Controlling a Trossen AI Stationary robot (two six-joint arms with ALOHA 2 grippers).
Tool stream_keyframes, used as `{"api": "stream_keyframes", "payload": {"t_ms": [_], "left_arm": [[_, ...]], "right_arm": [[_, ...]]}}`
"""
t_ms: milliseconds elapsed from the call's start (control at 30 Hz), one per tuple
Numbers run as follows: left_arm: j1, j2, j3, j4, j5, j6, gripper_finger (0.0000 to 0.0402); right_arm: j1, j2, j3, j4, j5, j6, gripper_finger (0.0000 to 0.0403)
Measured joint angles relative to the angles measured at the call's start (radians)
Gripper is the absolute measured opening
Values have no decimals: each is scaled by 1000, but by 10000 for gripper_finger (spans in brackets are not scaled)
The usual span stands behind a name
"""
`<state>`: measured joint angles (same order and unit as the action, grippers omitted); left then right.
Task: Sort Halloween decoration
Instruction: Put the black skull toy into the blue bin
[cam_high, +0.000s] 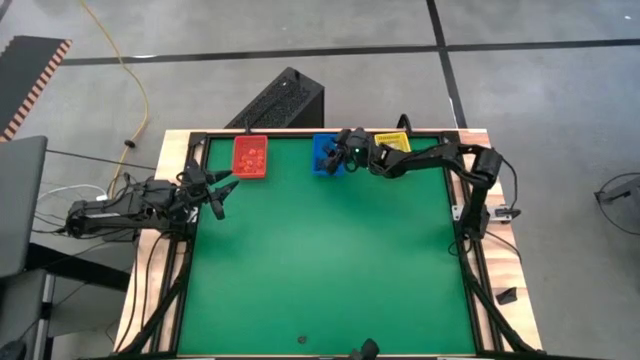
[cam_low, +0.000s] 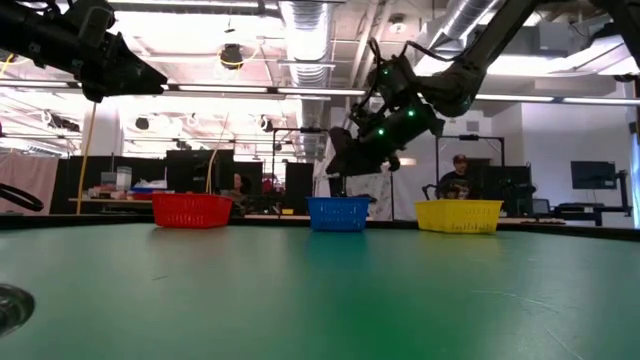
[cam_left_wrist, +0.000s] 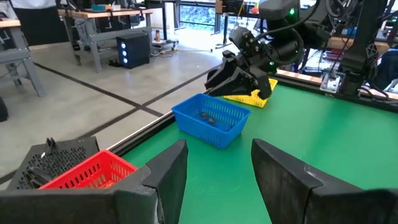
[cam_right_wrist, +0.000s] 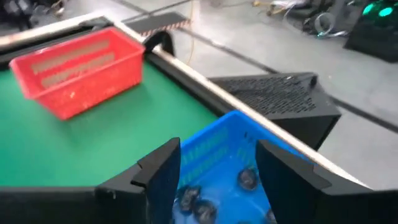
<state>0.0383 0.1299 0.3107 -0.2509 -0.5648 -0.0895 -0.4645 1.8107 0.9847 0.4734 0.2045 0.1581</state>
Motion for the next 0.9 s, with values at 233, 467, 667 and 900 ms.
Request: {"api": "stream_keyframes", "payload": {"t_ms": [233, 467, 667, 900], "left_arm": [[0, 0, 0, 2, 0, -9, 169], [0, 0, 0, 2, 1, -26, 169], [0, 0, 0, 2, 3, -38, 169], [0, 0, 0, 2, 3, -58, 169]], "right_arm": [[87, -52, 27, 0, -160, -52, 231], [249, -159, 28, -7, -223, -104, 227], [396, -250, 28, -88, -229, -105, 227], [553, -252, 28, -102, -204, -105, 227]]}}
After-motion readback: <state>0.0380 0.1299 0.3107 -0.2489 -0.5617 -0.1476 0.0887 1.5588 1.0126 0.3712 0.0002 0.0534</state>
